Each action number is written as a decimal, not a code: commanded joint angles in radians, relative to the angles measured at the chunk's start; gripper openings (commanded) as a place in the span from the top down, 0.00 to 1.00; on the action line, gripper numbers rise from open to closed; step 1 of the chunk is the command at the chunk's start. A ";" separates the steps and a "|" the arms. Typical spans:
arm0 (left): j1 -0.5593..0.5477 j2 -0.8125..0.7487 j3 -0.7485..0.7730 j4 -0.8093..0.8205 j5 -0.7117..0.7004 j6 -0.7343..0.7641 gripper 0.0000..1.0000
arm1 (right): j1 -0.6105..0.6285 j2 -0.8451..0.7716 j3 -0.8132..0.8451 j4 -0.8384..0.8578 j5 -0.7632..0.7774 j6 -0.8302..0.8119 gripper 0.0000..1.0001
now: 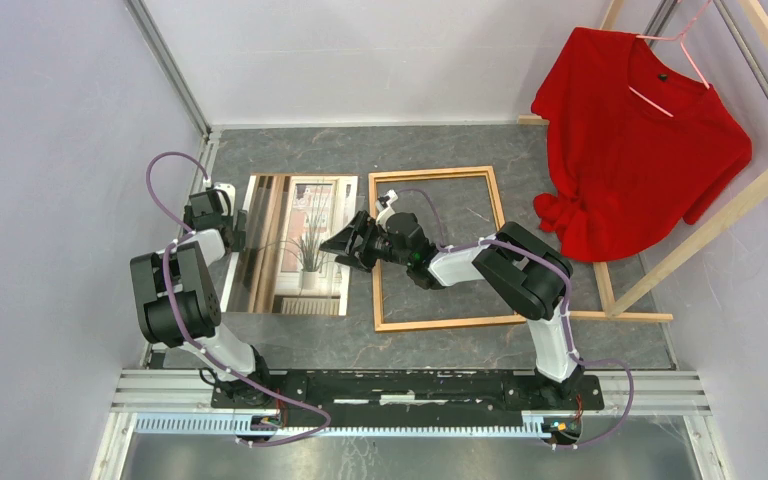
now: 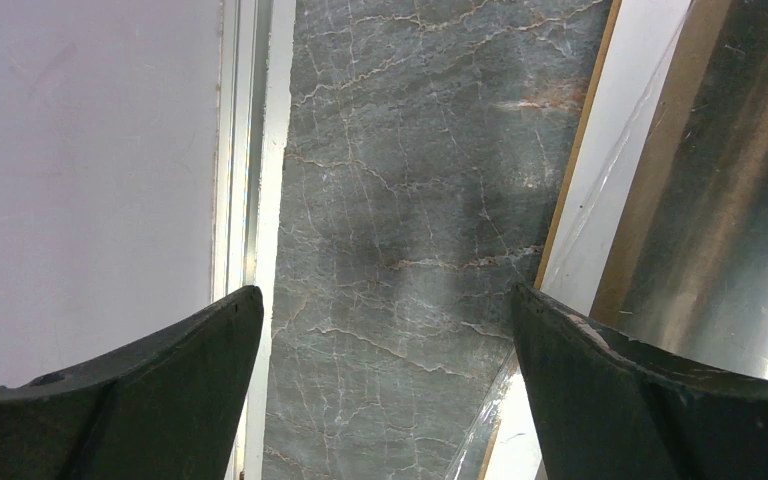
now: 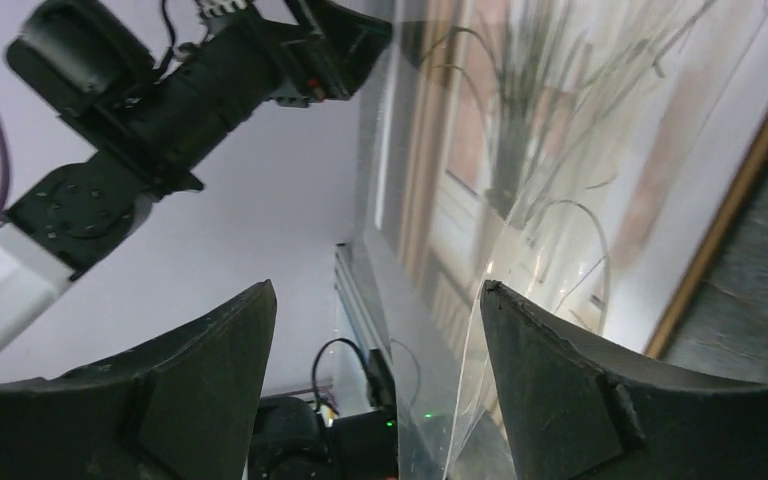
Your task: Put the photo into the frame
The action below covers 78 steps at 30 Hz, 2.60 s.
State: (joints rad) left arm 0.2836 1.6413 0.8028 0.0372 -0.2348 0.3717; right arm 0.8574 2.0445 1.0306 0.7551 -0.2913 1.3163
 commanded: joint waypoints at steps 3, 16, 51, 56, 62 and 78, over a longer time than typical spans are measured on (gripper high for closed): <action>-0.018 0.040 -0.041 -0.102 0.063 0.034 0.00 | 0.000 0.009 0.007 0.151 -0.043 0.062 0.19; -0.018 0.030 -0.021 -0.123 0.070 0.032 0.00 | 0.005 -0.040 0.021 -0.217 0.017 -0.061 0.29; -0.008 0.018 0.015 -0.140 0.079 0.049 0.00 | -0.015 0.085 0.449 -0.917 0.459 -0.324 0.10; -0.009 0.024 0.013 -0.140 0.083 0.047 0.00 | -0.017 0.092 0.440 -0.873 0.546 -0.292 0.10; -0.010 0.031 0.015 -0.136 0.080 0.049 0.00 | -0.032 0.137 0.380 -0.642 0.424 -0.220 0.10; -0.010 0.019 0.008 -0.138 0.075 0.065 0.00 | -0.043 0.015 0.210 -0.363 0.451 -0.201 0.39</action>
State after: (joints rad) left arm 0.2836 1.6421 0.8246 -0.0063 -0.2005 0.4091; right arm 0.8097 2.1338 1.2610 0.3347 0.1360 1.1454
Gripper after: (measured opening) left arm 0.997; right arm 0.614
